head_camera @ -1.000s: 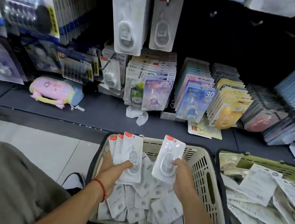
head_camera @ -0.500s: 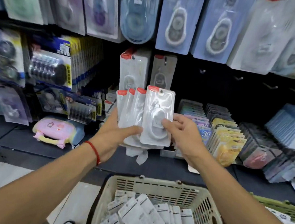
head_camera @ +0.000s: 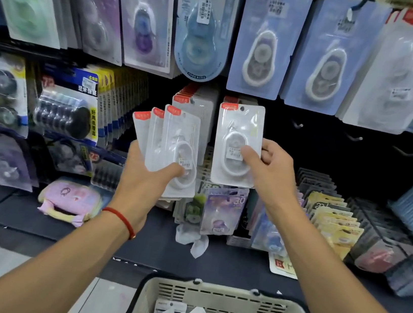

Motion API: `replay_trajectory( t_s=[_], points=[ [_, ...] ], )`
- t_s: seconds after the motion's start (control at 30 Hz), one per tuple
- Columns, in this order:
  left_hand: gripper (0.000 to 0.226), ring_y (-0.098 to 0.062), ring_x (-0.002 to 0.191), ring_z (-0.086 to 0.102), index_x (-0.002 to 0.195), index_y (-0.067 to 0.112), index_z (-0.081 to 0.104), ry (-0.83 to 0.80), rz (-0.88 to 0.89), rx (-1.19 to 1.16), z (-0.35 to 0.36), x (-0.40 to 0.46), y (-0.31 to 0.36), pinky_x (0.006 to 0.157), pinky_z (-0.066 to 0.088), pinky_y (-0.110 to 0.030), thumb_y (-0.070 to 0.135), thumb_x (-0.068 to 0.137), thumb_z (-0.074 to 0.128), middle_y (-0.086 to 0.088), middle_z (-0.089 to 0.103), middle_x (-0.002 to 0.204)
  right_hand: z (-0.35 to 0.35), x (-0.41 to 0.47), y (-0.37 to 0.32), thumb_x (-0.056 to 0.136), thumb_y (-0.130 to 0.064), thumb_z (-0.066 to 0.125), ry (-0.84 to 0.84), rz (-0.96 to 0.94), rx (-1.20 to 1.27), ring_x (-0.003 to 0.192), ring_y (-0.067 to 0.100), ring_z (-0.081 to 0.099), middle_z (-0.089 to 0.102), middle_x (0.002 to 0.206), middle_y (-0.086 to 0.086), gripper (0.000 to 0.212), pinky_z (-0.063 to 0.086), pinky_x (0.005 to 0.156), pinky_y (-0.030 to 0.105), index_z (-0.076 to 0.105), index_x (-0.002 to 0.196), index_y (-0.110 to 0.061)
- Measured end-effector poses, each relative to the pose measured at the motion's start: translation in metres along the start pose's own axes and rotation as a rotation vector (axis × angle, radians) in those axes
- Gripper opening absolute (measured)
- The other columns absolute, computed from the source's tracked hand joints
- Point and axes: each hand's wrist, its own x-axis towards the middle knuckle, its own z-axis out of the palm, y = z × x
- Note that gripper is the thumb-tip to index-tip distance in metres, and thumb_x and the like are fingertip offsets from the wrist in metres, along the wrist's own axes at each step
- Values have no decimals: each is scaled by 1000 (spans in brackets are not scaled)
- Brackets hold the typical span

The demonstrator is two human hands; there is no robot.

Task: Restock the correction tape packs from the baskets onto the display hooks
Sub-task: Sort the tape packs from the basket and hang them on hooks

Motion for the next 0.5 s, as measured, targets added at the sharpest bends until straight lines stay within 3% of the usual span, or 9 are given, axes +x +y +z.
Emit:
replay_trajectory(
  t_s=[0.07,0.13,0.23,0.3,0.37,0.43,0.5],
  points=[
    [72,-8,110,69,126,34,54,14,17,-3,-3,1,2,92,56,-35,23,62,84,11,70,120,3,-3,0,99,-27,70,29,-37,-10,74,-2,72,76,84,-21,16,54,65,16,69,115,-22],
    [75,-11,114,69,130,31,54,9,38,-1,-5,1,3,97,56,-38,22,63,84,10,70,123,6,-5,2,98,-26,70,74,-64,-37,66,-4,68,72,75,-24,16,49,58,12,70,112,-20],
    [72,-11,113,69,127,33,55,7,28,-23,-4,-1,3,100,57,-44,22,62,84,10,71,121,8,-3,3,98,-36,71,90,-14,-100,92,7,75,78,100,-12,27,58,74,26,68,121,-22],
    [70,-15,114,69,125,33,55,0,8,-51,-2,-2,3,101,57,-48,20,63,84,8,70,122,7,0,7,98,-49,68,51,53,-290,109,10,68,69,125,-7,55,55,85,29,57,142,-19],
    [70,-17,115,69,126,31,54,-21,-18,-74,2,-4,3,98,58,-45,18,64,84,6,70,123,5,0,9,98,-53,66,68,73,-454,113,10,59,59,132,-4,67,50,90,30,46,151,-19],
    [70,-18,115,70,129,28,54,-58,-48,-100,5,-6,3,96,60,-43,11,71,86,4,71,123,5,-2,5,96,-51,68,3,50,-390,98,0,63,65,116,-10,48,51,81,26,58,136,-27],
    [66,-21,116,71,134,24,53,-113,-74,-118,8,-10,3,100,58,-50,-1,81,83,0,72,125,9,-6,3,87,-62,69,-221,104,-293,94,-1,68,72,103,-14,41,60,81,33,69,116,-34]
  ],
)
